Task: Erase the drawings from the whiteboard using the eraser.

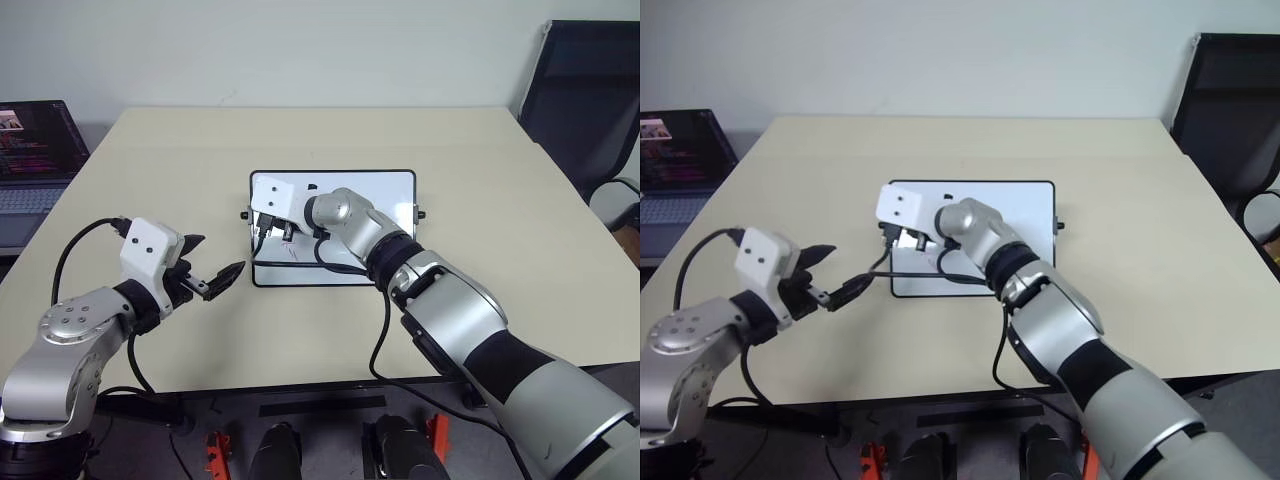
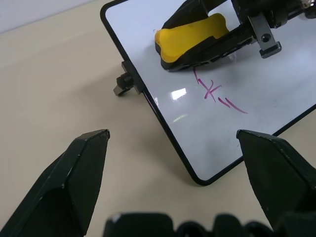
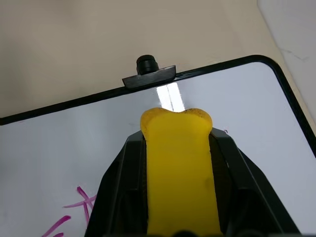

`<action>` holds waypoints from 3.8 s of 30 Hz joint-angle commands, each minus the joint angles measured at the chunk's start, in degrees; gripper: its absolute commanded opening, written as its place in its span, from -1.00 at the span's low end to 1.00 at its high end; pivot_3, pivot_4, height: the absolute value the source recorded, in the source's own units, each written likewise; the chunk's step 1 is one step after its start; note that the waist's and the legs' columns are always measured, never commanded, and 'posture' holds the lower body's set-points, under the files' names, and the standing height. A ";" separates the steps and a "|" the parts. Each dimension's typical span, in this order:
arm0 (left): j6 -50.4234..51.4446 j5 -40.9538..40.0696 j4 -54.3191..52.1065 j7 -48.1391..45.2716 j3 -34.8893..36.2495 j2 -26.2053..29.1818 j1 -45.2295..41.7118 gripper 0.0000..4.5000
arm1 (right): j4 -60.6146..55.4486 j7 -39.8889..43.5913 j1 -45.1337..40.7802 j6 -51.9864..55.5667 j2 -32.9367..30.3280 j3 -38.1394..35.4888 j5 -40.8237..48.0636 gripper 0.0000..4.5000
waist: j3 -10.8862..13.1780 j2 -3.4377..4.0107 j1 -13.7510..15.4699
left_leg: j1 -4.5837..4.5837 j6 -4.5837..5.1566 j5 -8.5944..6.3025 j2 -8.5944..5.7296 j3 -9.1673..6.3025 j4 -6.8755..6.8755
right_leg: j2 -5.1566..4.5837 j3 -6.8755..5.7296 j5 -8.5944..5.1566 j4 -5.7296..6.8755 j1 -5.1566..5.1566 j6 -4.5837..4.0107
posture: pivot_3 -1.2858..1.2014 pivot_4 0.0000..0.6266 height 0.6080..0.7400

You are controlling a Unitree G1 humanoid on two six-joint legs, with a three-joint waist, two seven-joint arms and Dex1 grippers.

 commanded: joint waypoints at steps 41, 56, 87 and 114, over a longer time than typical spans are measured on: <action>-0.81 0.07 -1.33 -0.10 0.47 0.30 -1.14 1.00 | 0.90 -4.25 1.14 1.05 -3.65 -2.67 1.21 -0.44 | 0.00 0.00 -0.02 | 0.25 -0.01 -0.01 -0.08 -0.02 0.00 | -0.15 -0.03 0.00 -0.08 -0.03 -0.02 | 0.03 -0.52 1.00; -0.64 -0.10 -1.71 -0.19 0.35 0.29 -0.84 1.00 | 0.11 -10.48 0.51 -4.52 -2.99 0.47 -1.10 -0.45 | 0.13 0.00 -0.07 | 0.18 -0.02 -0.01 -0.08 -0.02 -0.03 | -0.17 -0.02 0.00 -0.11 -0.12 -0.02 | 0.03 -0.52 1.00; -1.01 -0.02 -1.03 -0.53 -0.25 0.28 -1.45 1.00 | 0.53 4.28 5.27 -1.05 -8.39 7.07 -4.89 -0.45 | 0.04 -0.09 0.15 | 0.27 -0.03 -0.02 -0.19 0.07 -0.12 | -0.41 -0.08 -0.02 -0.27 0.01 -0.05 | 0.03 -0.52 1.00; -1.41 0.30 0.15 -1.34 -0.59 0.14 -2.15 1.00 | -44.64 17.13 22.63 11.81 -8.82 -8.31 19.18 -0.45 | 0.20 0.10 0.30 | -0.74 0.04 0.03 -0.03 0.27 -0.33 | -0.35 -0.09 0.63 -0.85 -0.50 0.51 | 0.03 -0.52 1.00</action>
